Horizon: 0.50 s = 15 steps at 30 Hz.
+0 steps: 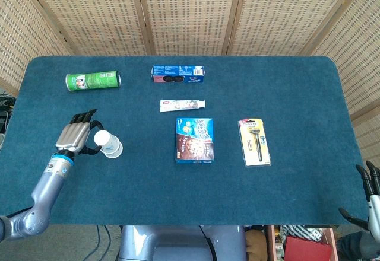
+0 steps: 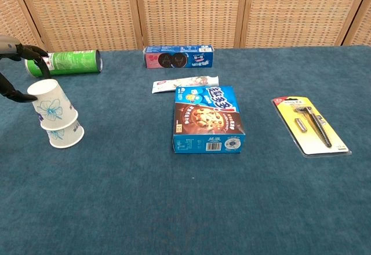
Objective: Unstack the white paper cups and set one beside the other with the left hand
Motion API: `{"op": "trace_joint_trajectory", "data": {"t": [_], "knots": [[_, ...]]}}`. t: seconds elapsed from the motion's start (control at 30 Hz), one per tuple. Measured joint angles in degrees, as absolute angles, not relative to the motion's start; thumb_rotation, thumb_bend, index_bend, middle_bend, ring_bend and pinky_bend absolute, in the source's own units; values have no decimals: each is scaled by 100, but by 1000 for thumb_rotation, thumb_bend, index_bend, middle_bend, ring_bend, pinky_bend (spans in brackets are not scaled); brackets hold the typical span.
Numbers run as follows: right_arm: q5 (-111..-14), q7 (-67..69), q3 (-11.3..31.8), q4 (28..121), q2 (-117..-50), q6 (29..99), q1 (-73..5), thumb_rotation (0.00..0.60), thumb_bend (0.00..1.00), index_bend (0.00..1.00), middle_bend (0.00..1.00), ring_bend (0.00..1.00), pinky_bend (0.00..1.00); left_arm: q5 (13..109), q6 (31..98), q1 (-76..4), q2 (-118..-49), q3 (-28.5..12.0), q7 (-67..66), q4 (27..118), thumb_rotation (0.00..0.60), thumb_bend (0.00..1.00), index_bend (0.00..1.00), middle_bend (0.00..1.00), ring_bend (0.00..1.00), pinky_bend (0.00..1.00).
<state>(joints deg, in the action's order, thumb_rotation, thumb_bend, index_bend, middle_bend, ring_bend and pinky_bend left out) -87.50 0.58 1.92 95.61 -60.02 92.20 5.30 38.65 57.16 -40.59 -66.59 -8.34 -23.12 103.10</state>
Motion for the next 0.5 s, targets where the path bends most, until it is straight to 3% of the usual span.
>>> {"op": "trace_joint_trajectory", "data": {"t": [0.3, 0.5], "knots": [[-8746, 78, 190, 9570, -5990, 9220, 534, 600, 0, 0, 0, 0, 0, 3995, 5729, -3990, -5909, -1076, -1996, 11028, 600, 318, 372, 0, 0, 0], [-8761, 113, 185, 9570, -5978, 9217, 530, 600, 0, 0, 0, 0, 0, 3872, 5663, -4054, -5057, -1315, -1902, 11807, 600, 317, 372, 0, 0, 0]]}}
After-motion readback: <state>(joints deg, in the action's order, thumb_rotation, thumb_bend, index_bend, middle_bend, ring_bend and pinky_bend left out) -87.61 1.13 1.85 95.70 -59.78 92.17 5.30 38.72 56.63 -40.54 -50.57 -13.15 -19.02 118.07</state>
